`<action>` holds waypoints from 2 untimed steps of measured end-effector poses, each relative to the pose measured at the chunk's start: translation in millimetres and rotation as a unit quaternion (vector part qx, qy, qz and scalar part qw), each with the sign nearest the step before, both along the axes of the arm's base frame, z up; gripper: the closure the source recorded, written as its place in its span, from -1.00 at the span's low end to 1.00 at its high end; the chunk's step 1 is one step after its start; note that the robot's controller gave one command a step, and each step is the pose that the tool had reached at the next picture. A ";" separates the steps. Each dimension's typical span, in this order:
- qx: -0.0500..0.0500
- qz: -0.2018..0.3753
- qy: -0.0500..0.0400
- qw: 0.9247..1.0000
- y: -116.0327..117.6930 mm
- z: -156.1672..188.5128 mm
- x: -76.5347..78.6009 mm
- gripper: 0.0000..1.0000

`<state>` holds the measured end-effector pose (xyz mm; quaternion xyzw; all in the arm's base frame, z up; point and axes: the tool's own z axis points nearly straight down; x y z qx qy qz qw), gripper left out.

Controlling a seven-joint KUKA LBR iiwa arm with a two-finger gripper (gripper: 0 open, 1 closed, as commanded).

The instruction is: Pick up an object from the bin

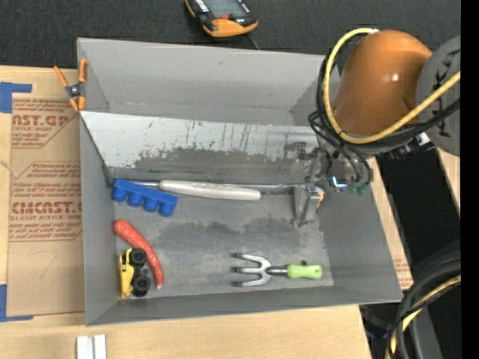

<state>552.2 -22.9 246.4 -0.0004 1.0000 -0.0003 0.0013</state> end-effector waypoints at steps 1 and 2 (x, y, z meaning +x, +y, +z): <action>0.000 0.000 0.000 1.000 0.0 0.0 0.0 -1.00; -0.001 0.052 -0.003 0.999 -24.9 -77.7 13.7 -1.00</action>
Offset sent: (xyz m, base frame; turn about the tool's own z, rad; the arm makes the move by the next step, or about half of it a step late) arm 0.0201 -0.0407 -0.1273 -0.1646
